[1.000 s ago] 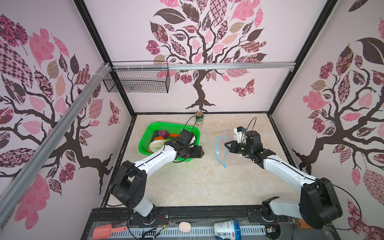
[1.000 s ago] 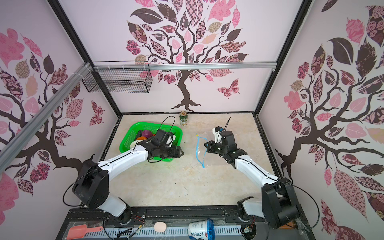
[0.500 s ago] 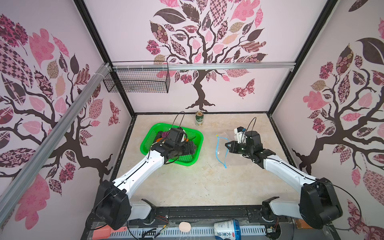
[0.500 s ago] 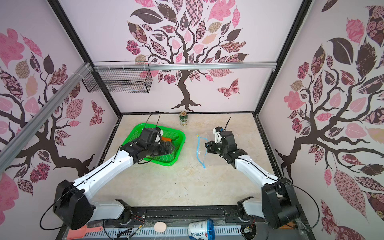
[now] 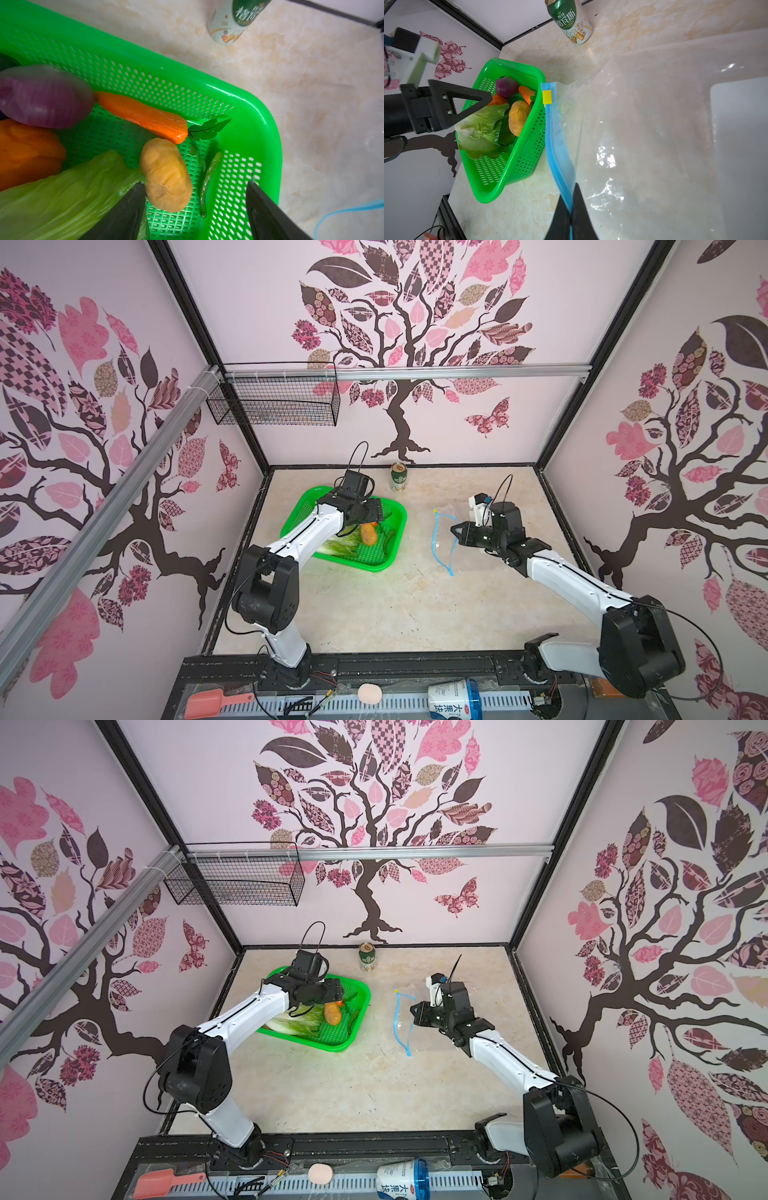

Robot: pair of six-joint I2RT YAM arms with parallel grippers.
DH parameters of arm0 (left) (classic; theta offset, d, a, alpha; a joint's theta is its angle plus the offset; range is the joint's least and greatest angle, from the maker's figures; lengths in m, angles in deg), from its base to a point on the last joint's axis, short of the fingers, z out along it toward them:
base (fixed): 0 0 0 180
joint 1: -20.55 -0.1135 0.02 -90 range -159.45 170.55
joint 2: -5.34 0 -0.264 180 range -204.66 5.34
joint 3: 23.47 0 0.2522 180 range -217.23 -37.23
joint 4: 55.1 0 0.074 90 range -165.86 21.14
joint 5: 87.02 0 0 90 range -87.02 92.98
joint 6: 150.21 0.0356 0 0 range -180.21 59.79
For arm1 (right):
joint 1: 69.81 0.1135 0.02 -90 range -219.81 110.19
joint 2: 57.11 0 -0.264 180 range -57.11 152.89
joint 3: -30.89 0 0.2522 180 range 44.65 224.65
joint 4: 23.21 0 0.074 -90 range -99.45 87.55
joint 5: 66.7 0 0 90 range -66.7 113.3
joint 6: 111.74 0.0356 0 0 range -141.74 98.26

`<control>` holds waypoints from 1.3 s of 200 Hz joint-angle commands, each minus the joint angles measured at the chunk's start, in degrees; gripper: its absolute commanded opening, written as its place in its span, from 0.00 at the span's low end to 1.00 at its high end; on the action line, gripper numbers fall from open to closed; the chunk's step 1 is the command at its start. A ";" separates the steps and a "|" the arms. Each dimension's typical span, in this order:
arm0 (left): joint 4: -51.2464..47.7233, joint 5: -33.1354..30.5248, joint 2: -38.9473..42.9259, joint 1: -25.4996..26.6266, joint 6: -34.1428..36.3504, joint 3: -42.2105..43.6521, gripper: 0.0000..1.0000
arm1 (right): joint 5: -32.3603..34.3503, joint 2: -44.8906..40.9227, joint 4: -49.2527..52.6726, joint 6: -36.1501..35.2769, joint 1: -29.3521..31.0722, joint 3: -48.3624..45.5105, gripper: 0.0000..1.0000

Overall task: Place the food in the zip-top bag and seal the zipper
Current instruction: 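Grasp the yellow potato in the basket with the left gripper and lift it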

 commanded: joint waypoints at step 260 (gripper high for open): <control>-4.25 0.79 -7.46 -0.06 0.29 0.12 0.54 | 1.09 -1.80 0.82 -1.28 -0.46 0.57 0.00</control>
